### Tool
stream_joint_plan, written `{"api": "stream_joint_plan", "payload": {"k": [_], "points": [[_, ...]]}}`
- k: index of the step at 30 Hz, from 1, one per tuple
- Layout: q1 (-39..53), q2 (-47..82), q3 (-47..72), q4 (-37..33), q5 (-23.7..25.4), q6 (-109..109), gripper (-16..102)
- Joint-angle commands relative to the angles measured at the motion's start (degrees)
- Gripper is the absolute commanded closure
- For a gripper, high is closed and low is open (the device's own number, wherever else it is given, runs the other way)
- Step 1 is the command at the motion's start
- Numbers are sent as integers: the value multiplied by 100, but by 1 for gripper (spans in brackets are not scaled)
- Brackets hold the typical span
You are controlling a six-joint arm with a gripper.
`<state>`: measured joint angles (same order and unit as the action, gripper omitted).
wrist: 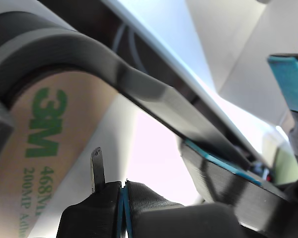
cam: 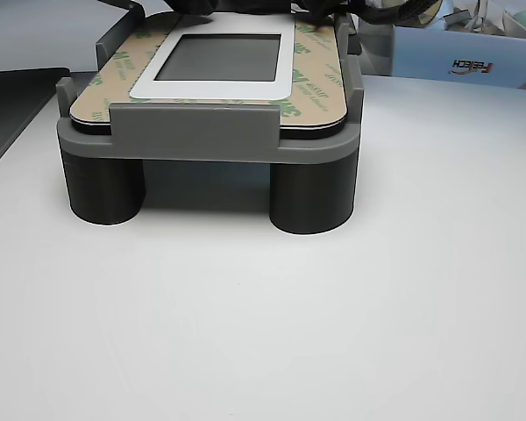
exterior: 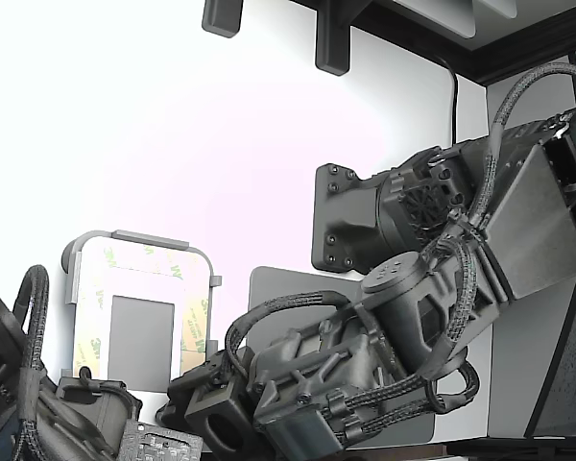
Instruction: Peel off protective film from adhesive tape.
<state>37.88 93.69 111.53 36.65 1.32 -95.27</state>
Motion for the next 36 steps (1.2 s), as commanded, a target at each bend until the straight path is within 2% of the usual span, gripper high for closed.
{"api": "stream_joint_plan", "payload": {"k": [1,36], "points": [[-88,141,-167,-9,-18,-18,94],[-167,211,158,-281,-158,-343,95]]}}
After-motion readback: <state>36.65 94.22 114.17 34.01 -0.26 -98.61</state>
